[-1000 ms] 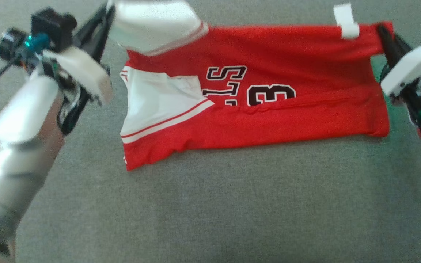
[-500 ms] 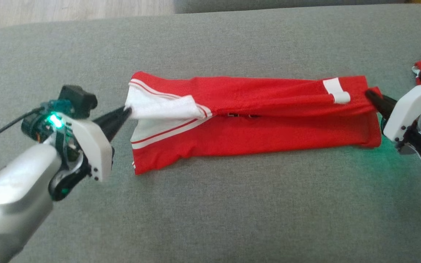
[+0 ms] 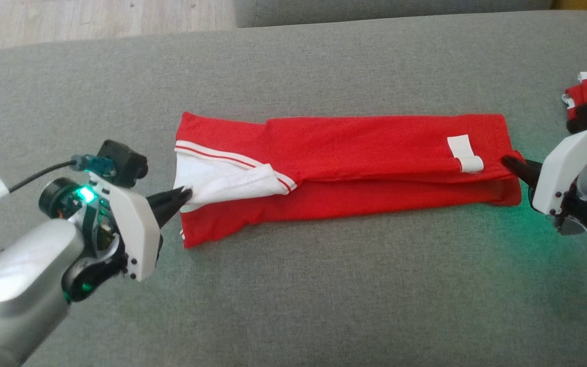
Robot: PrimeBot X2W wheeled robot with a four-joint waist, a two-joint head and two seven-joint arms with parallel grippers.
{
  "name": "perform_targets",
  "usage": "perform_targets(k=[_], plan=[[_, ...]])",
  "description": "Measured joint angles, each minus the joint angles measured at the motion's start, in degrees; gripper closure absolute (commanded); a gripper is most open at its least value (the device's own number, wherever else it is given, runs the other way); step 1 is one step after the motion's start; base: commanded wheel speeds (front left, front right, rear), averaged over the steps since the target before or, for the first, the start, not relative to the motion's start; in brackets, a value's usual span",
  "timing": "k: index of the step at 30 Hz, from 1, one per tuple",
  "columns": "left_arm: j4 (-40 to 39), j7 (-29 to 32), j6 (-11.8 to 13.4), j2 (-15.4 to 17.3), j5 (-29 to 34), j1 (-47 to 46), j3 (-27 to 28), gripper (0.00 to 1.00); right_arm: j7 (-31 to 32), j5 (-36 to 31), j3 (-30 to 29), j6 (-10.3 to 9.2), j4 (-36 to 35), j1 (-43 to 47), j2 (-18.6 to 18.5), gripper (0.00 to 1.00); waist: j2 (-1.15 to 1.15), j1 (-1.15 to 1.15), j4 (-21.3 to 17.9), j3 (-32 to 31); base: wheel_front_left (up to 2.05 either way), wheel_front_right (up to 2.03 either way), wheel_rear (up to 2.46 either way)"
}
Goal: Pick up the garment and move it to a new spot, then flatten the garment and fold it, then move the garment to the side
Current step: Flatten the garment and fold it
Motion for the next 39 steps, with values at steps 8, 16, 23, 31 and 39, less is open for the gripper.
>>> perform_targets(k=[8,16,23,31,39], plan=[[-0.29,-1.08,0.68,-0.11,0.22,0.73,-1.11,0.0,1.15,0.47,0.47,0.0,0.68,0.1,0.07,0.0,0.0,0.0,-0.87,0.07,0.0,0.0,0.0],[2.46,-13.93,6.16,-3.45,3.33,0.54,3.79,0.0,-6.97,1.4,-4.82,0.0,1.22,-0.15,0.69,0.0,0.0,0.0,-1.22,-0.6,0.0,0.0,0.0],[7.6,-30.58,10.25,-9.56,6.99,0.38,8.34,0.0,-20.42,0.05,-8.89,0.0,-1.1,-0.37,1.9,0.0,0.0,0.0,-1.06,-2.52,0.0,0.0,0.0],[6.97,-37.09,14.14,-15.17,9.79,2.87,20.02,0.0,-36.57,-8.77,-11.28,0.0,-3.43,0.31,5.77,0.0,0.0,0.0,-1.25,-4.74,0.0,0.0,0.0],[0.38,-37.32,14.77,-23.4,24.7,19.5,35.06,0.0,-38.97,-24.46,-23.1,0.0,-6.49,10.44,14.33,0.0,0.0,0.0,-1.25,-5.83,0.0,0.0,0.0]])
